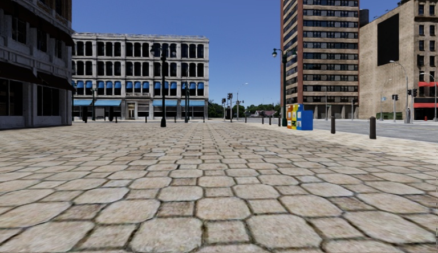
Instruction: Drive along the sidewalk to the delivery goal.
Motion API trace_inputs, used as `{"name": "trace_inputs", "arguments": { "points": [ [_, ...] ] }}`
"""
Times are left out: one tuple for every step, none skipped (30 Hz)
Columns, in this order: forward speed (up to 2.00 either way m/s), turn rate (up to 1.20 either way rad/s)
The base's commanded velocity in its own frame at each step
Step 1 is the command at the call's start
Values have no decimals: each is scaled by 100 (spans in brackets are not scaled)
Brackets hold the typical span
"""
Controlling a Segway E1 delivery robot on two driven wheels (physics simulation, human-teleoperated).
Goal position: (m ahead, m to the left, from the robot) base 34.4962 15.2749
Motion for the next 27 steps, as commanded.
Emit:
{"name": "trace_inputs", "arguments": {
  "points": [
    [200, 0],
    [200, 0],
    [200, 0],
    [200, 0],
    [200, 0],
    [200, 0],
    [200, 0],
    [200, 0],
    [200, 0],
    [200, 0],
    [200, 0],
    [200, 0],
    [200, 0],
    [200, 0],
    [200, 0],
    [200, 0],
    [200, 0],
    [200, 0],
    [200, 0],
    [200, 0],
    [200, 0],
    [200, 0],
    [200, 0],
    [200, 0],
    [200, 0],
    [200, 0],
    [200, 0]
  ]
}}
